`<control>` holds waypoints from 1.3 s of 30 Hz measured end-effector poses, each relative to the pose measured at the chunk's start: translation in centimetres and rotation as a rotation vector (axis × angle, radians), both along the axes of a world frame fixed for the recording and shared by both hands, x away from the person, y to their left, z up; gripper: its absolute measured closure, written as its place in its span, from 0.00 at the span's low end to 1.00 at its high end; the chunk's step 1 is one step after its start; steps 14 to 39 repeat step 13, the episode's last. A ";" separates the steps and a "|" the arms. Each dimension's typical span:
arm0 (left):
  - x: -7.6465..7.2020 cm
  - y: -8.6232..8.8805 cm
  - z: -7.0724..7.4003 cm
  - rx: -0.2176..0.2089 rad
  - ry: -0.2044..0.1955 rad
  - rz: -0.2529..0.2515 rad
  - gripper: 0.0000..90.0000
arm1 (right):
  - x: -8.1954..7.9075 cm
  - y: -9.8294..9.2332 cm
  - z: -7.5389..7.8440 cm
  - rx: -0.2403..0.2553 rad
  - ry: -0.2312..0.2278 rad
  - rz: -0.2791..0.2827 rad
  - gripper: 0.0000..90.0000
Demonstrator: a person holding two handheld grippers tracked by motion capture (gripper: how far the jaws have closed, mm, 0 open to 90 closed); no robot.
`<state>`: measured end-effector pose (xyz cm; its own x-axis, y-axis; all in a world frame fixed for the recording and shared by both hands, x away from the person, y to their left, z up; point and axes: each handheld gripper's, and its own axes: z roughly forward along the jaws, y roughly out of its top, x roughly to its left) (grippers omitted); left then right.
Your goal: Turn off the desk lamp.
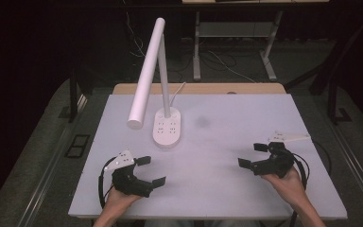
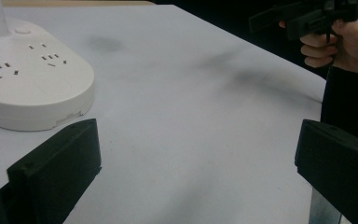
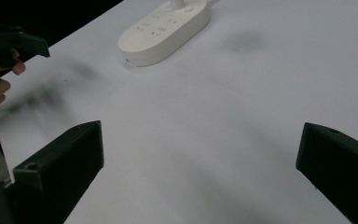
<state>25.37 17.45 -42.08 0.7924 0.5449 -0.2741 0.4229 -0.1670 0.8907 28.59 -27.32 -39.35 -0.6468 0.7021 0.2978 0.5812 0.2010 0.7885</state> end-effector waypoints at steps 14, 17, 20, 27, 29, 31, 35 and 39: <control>0.0 0.1 0.0 0.002 0.002 0.004 0.00 | -3.7 -2.3 -2.9 0.005 -0.031 -0.114 0.01; 0.0 0.1 0.0 0.002 0.002 0.004 0.00 | -3.7 -2.3 -2.9 0.005 -0.031 -0.114 0.01; 0.0 0.1 0.0 0.002 0.002 0.004 0.00 | -3.7 -2.3 -2.9 0.005 -0.031 -0.114 0.01; 0.0 0.1 0.0 0.002 0.002 0.004 0.00 | -3.7 -2.3 -2.9 0.005 -0.031 -0.114 0.01; 0.0 0.1 0.0 0.002 0.002 0.004 0.00 | -3.7 -2.3 -2.9 0.005 -0.031 -0.114 0.01; 0.0 0.1 0.0 0.002 0.002 0.004 0.00 | -3.7 -2.3 -2.9 0.005 -0.031 -0.114 0.01; 0.0 0.1 0.0 0.002 0.002 0.004 0.00 | -3.7 -2.3 -2.9 0.005 -0.031 -0.114 0.01; 0.0 0.1 0.0 0.002 0.002 0.004 0.00 | -3.7 -2.3 -2.9 0.005 -0.031 -0.114 0.01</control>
